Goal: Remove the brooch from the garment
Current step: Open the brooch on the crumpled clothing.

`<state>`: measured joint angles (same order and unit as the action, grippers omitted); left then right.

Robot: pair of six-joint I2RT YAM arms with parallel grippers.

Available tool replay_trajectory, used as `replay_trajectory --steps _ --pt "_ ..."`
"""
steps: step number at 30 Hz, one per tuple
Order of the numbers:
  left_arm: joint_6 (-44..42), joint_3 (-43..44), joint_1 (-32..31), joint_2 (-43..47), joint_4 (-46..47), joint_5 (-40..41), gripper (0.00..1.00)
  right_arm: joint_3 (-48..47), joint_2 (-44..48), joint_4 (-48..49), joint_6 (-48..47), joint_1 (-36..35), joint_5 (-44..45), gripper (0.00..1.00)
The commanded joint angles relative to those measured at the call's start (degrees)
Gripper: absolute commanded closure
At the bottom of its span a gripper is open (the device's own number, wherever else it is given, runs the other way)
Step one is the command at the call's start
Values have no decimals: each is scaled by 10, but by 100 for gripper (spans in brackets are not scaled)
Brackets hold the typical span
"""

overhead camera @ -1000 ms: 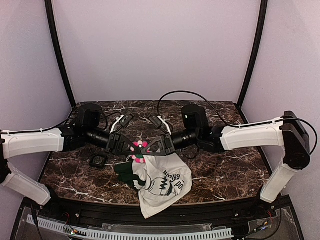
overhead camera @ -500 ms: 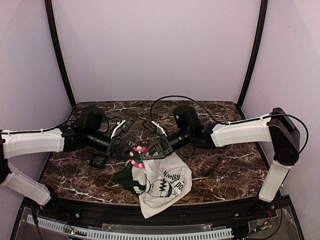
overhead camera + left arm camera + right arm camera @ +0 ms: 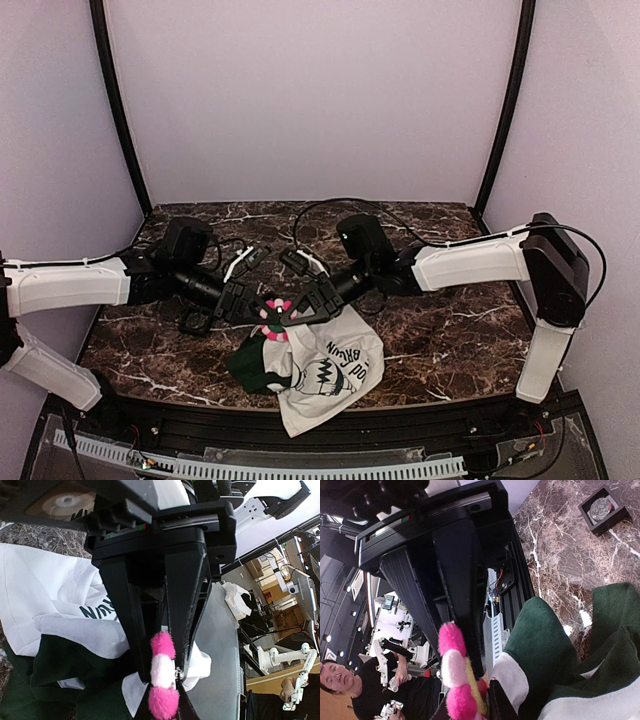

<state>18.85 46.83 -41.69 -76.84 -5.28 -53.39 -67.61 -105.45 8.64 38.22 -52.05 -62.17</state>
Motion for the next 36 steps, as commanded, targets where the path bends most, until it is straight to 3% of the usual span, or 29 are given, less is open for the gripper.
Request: replay_trajectory --steps 1,14,22,26,31,36 --pt "-6 26 -50 -2 102 -35 99 -29 -28 96 54 -14 134 80" --pt "7 25 -50 -3 109 -38 99 28 15 181 88 -19 143 63" --pt "-7 33 -16 3 68 -2 99 103 142 142 26 -16 181 30" --pt "-17 37 -12 4 57 4 99 118 190 112 7 -11 209 19" --pt "-21 38 -11 4 56 0 99 127 193 76 -10 -6 237 19" --pt "-19 34 -11 6 67 -26 99 129 170 92 -2 -6 224 30"
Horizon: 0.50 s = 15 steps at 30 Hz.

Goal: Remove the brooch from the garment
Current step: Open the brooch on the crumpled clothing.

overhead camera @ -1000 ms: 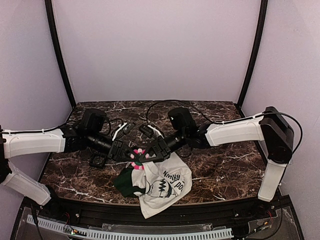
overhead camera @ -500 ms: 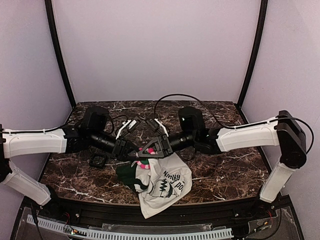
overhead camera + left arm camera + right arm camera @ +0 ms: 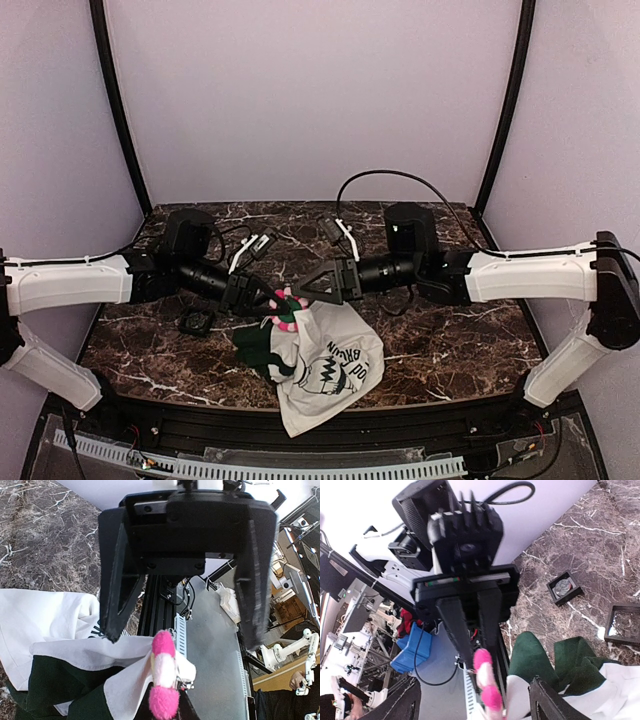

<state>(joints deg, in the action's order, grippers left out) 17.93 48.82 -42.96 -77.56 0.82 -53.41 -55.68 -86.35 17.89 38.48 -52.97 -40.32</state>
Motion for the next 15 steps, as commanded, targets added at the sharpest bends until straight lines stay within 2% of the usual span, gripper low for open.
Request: replay_trajectory --steps 1,4,8,12,15 --pt "-9 13 2 13 9 -28 99 8 -25 6 -1 3 -2 33" --pt "-6 12 2 12 13 -37 99 2 -38 21 4 2 -27 50" --pt "-7 13 2 12 13 -39 99 -1 -46 27 5 -1 -42 65" --pt "-6 13 2 11 15 -40 99 -2 -50 30 7 -2 -44 73" --pt "-4 12 2 8 17 -42 99 -5 -56 31 8 -4 -48 73"
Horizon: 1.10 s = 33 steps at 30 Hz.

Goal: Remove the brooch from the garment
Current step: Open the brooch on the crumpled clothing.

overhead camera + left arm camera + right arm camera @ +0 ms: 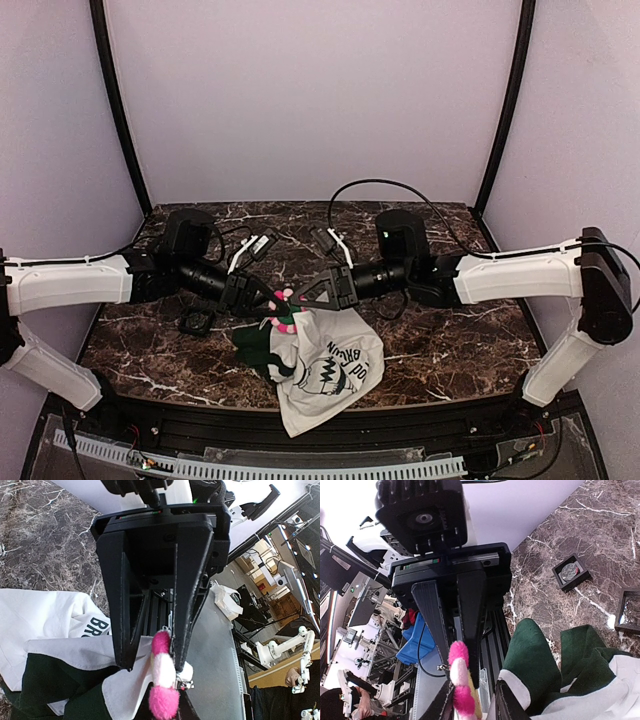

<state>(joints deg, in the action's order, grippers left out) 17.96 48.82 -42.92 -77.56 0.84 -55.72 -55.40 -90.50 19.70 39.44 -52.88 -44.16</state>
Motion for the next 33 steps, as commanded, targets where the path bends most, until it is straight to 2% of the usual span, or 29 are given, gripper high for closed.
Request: replay_trajectory --steps 1,19,33 --pt "-4 13 1 7 17 -19 99 -9 -17 13 -1 -5 -10 73" --pt "5 11 1 2 29 -28 99 -11 -38 25 -7 -15 -32 78" --pt "18 8 1 -1 47 -46 99 7 -38 39 -9 -17 -42 74"
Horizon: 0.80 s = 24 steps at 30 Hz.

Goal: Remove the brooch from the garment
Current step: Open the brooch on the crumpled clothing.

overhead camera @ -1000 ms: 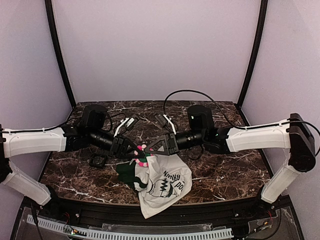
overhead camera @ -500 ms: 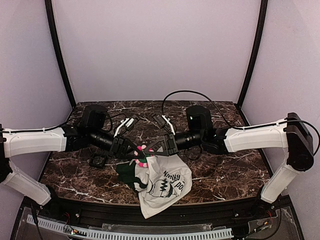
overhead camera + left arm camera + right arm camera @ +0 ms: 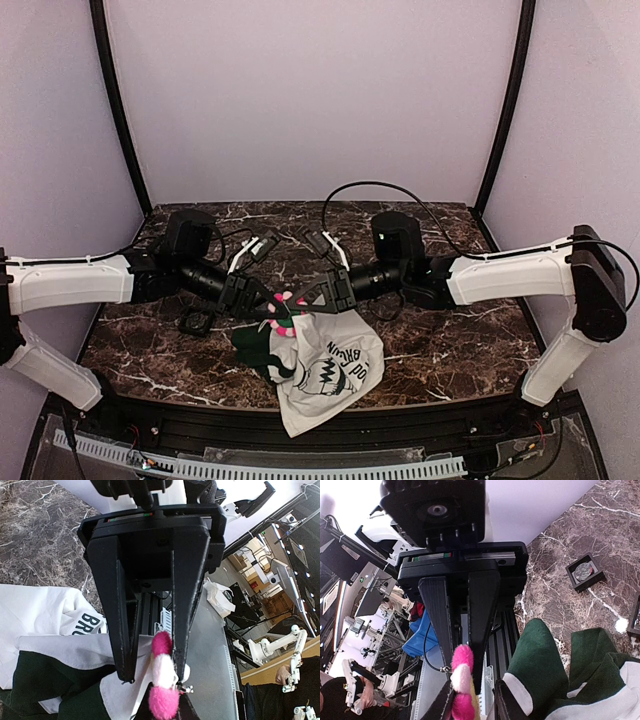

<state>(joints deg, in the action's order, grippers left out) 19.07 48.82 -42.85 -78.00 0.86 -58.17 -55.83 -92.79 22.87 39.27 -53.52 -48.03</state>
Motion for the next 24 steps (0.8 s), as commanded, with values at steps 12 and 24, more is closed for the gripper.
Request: replay_trajectory --steps 12,24 --pt "44 2 0 -13 89 -67 99 29 -8 14 -17 -11 0 65" --pt "52 3 1 -23 98 -82 99 37 -5 14 -27 -15 -6 64"
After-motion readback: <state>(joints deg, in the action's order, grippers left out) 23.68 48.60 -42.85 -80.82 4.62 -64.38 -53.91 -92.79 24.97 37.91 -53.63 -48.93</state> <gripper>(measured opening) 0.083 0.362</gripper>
